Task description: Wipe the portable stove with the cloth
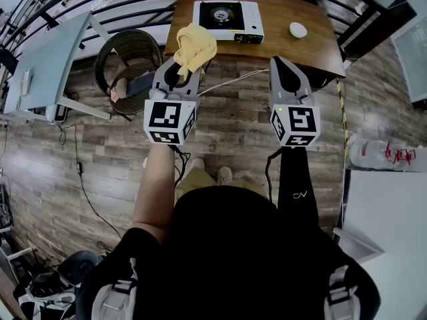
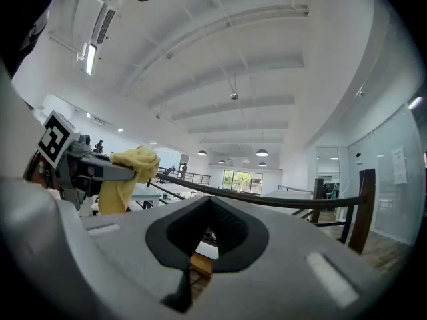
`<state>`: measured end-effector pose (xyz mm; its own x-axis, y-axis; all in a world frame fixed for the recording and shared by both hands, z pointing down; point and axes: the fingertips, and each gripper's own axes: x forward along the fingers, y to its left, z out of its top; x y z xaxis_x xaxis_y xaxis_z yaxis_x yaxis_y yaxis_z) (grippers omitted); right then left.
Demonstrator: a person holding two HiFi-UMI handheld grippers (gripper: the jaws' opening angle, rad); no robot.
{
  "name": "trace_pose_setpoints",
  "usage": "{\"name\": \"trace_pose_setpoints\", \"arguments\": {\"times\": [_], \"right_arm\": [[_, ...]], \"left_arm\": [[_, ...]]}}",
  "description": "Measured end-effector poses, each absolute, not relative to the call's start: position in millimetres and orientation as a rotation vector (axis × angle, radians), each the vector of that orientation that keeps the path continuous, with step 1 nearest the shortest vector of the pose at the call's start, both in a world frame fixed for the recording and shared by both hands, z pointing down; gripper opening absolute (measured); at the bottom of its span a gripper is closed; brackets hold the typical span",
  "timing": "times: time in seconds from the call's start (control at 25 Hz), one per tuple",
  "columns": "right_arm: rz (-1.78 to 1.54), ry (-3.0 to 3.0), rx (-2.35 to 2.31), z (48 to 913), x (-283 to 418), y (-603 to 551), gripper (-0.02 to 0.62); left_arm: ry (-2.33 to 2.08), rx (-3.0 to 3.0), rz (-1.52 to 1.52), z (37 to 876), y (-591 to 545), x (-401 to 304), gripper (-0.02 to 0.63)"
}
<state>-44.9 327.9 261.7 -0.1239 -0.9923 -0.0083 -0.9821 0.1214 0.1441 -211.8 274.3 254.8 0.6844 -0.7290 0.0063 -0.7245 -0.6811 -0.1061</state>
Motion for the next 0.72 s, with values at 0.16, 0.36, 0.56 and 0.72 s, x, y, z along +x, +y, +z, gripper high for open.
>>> {"name": "trace_pose_setpoints", "arguments": {"times": [0.16,0.36,0.56,0.72], "right_arm": [[-0.171,-2.296,1.982,261,-47,328,0.002],[-0.158,-2.307,2.008,260,-43,330,0.002],[-0.140,-2.339,2.024,261,-37,329,0.002],[-0.138,-2.364,2.022,260,-40,316,0.002]], "left_arm": [[1.199,-2.820,-0.069,251,274,-210,0.075],[1.215,-2.814,-0.064,252,274,-211,0.074],[1.216,-2.800,-0.074,250,274,-210,0.074],[1.226,-2.792,-0.071,247,262,-214,0.075]]}}
